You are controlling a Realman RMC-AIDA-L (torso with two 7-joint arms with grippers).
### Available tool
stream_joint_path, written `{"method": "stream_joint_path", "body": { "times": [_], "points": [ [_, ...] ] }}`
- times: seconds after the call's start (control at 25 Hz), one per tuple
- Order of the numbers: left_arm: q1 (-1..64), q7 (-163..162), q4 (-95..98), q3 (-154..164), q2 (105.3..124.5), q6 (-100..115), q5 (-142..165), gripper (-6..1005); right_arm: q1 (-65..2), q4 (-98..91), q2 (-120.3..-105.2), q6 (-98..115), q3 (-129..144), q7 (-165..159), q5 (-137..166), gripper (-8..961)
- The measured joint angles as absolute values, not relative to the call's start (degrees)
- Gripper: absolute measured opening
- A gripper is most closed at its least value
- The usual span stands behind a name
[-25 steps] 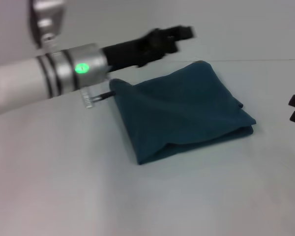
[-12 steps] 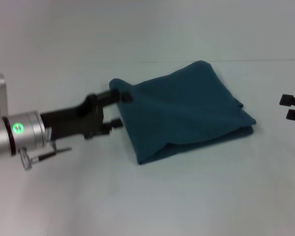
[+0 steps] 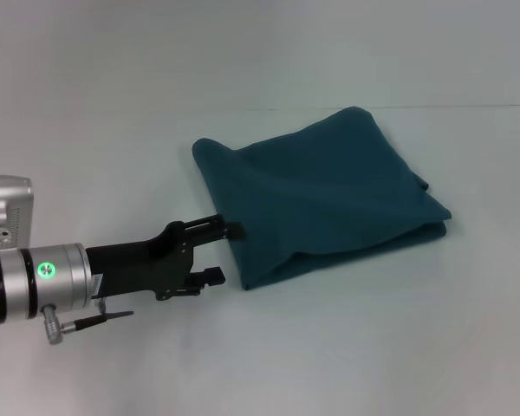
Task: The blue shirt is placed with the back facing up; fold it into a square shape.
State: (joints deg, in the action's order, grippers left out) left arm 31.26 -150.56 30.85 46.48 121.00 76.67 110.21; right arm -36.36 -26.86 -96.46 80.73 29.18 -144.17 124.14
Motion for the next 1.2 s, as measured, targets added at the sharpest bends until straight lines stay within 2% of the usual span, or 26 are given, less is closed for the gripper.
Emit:
{"method": "stream_joint_path", "body": {
  "times": [0.08, 0.2, 0.48, 0.8, 1.2],
  "points": [
    [31.19, -150.7, 30.82, 46.48, 121.17, 75.99, 110.67, 909, -36.95, -27.33, -95.36, 80.95, 29.61, -145.64, 124.15, 719],
    [31.2, -151.03, 30.46, 46.49, 121.51, 73.98, 111.25, 907, -37.6, -28.67, -94.79, 81.71, 29.92, -147.19, 124.18, 718],
    [33.96, -151.02, 25.97, 47.46, 121.81, 68.05, 112.25, 904, -38.51, -29.56, -95.21, 81.87, 30.18, -147.83, 124.19, 718],
    [36.03, -150.72, 25.01, 48.01, 123.03, 65.64, 112.53, 904, -39.06, -29.62, -95.31, 81.99, 30.24, -147.86, 124.19, 718],
    [36.35, -150.49, 23.51, 47.99, 123.06, 64.17, 112.77, 903, -39.11, -29.5, -95.41, 82.01, 30.24, -147.59, 124.19, 718]
  ]
}}
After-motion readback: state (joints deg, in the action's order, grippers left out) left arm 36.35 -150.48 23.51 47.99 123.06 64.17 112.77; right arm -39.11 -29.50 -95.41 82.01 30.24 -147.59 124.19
